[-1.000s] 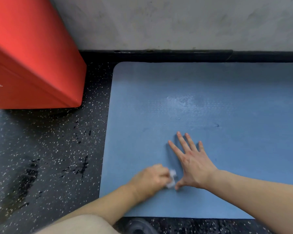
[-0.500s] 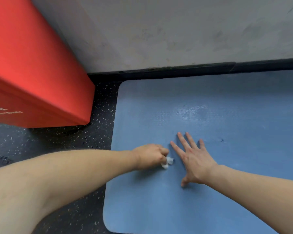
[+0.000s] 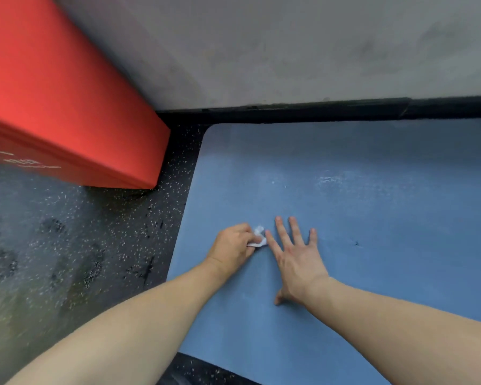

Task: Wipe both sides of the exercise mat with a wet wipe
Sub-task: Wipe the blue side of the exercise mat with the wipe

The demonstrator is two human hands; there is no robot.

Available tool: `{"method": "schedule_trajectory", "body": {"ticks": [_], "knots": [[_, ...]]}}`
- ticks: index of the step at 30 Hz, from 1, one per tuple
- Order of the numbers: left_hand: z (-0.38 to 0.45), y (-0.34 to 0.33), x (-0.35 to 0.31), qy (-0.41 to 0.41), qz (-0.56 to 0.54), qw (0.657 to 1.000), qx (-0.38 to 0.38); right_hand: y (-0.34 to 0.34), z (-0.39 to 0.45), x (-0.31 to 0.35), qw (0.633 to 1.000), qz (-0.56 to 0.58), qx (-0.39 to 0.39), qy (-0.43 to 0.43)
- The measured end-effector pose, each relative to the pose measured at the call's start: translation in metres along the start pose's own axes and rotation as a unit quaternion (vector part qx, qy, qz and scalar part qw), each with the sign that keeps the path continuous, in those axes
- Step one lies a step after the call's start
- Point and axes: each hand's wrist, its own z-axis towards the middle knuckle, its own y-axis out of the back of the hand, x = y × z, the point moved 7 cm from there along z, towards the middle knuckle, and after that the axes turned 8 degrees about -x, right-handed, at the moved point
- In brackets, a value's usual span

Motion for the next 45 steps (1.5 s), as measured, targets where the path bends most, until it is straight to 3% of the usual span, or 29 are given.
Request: {"method": "schedule_trajectory", "body": {"ticks": [2, 7, 9, 11, 12, 16, 17, 20, 21, 25, 26, 29, 30, 34, 35, 39, 41, 43, 45], "knots": [[0.001, 0.003, -0.004, -0.008, -0.003, 0.999, 0.033, 0.0, -0.003, -0.003, 1.0, 0.0, -0.005, 0.007], [0.05, 0.023, 0.043, 0.033, 0.017, 0.996, -0.084, -0.001, 0.0, 0.0, 1.0, -0.008, -0.013, 0.014], [0.047, 0.009, 0.031, -0.088, -0.017, 0.995, -0.042, -0.001, 0.002, -0.001, 1.0, -0.003, -0.009, 0.015], [0.035, -0.001, 0.02, -0.231, -0.037, 0.972, 0.017, 0.008, 0.005, -0.004, 0.999, 0.001, -0.028, 0.019], [0.038, 0.001, 0.022, -0.259, -0.036, 0.965, 0.018, 0.014, 0.007, -0.008, 0.999, 0.013, -0.039, 0.015], [0.074, 0.022, 0.054, -0.105, -0.044, 0.983, -0.141, 0.041, 0.032, -0.031, 0.997, 0.029, -0.062, -0.03], [0.072, 0.018, 0.046, -0.113, -0.053, 0.981, -0.146, 0.044, 0.04, -0.038, 0.998, 0.021, -0.053, -0.041], [0.054, -0.004, 0.011, -0.265, -0.07, 0.961, -0.048, 0.045, 0.057, -0.054, 0.997, 0.019, -0.019, -0.074], [0.061, -0.001, 0.017, -0.273, -0.06, 0.959, -0.043, 0.045, 0.06, -0.055, 0.997, 0.011, -0.014, -0.077], [0.111, 0.029, 0.066, -0.068, -0.041, 0.983, -0.165, 0.043, 0.062, -0.054, 0.997, 0.0, -0.013, -0.074], [0.11, 0.024, 0.059, -0.083, -0.042, 0.985, -0.147, 0.043, 0.062, -0.055, 0.997, -0.001, -0.014, -0.073], [0.097, 0.005, 0.022, -0.252, -0.04, 0.966, -0.034, 0.042, 0.063, -0.056, 0.998, -0.001, -0.012, -0.068], [0.103, 0.009, 0.023, -0.267, -0.029, 0.963, -0.016, 0.042, 0.063, -0.056, 0.998, -0.002, -0.013, -0.067], [0.161, 0.042, 0.07, -0.081, 0.004, 0.986, -0.149, 0.039, 0.063, -0.057, 0.998, -0.008, -0.02, -0.064], [0.164, 0.039, 0.069, -0.074, 0.001, 0.985, -0.153, 0.039, 0.063, -0.057, 0.998, -0.007, -0.021, -0.064], [0.158, 0.019, 0.032, -0.221, -0.025, 0.974, -0.048, 0.04, 0.065, -0.055, 0.998, -0.006, -0.018, -0.062], [0.181, 0.031, 0.049, -0.173, 0.018, 0.98, -0.096, 0.041, 0.064, -0.055, 0.998, -0.005, -0.014, -0.06], [0.198, 0.045, 0.072, -0.043, 0.035, 0.985, -0.162, 0.042, 0.062, -0.054, 0.998, 0.0, -0.014, -0.06], [0.202, 0.037, 0.067, -0.054, 0.027, 0.985, -0.162, 0.043, 0.062, -0.054, 0.998, 0.009, -0.014, -0.06]]}}
